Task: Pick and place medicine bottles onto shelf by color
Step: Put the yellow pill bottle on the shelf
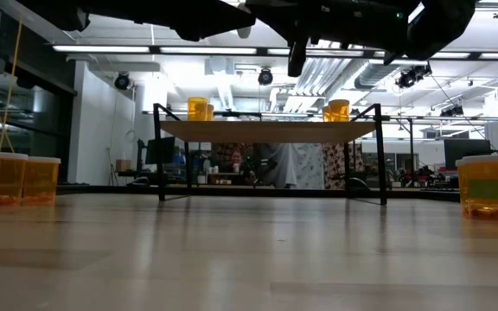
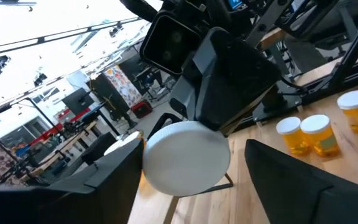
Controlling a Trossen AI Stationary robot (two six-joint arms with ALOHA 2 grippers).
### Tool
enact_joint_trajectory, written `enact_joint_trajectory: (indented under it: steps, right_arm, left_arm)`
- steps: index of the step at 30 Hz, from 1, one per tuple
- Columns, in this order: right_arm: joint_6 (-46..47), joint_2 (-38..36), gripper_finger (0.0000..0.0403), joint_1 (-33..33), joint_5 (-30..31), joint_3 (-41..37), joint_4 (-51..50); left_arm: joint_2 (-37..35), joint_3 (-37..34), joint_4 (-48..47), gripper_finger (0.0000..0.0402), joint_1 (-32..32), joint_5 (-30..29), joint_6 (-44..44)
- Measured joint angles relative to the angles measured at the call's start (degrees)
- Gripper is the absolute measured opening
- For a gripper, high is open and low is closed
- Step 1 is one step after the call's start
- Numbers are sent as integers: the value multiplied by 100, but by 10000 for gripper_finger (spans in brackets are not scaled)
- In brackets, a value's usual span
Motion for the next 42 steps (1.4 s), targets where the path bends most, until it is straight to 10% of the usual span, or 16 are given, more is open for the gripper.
enact_joint_trajectory:
  steps: [10, 21, 36, 42]
  right_arm:
    - [-202, 0, 13, 0, 0, 0, 20]
    - [-250, -7, 128, 0, 146, 4, 183]
    - [-1348, -1067, 152, -129, 153, 7, -669]
    - [-1616, -1414, 152, -120, 349, 7, -1369]
  left_arm:
    - [-2, -1, -20, 214, 0, -26, -1]
    - [-2, -9, -63, 208, -2, -247, 16]
    - [-237, 129, -380, 208, -401, -2777, 754]
    - [-655, 1130, -2427, 207, 113, -2905, 28]
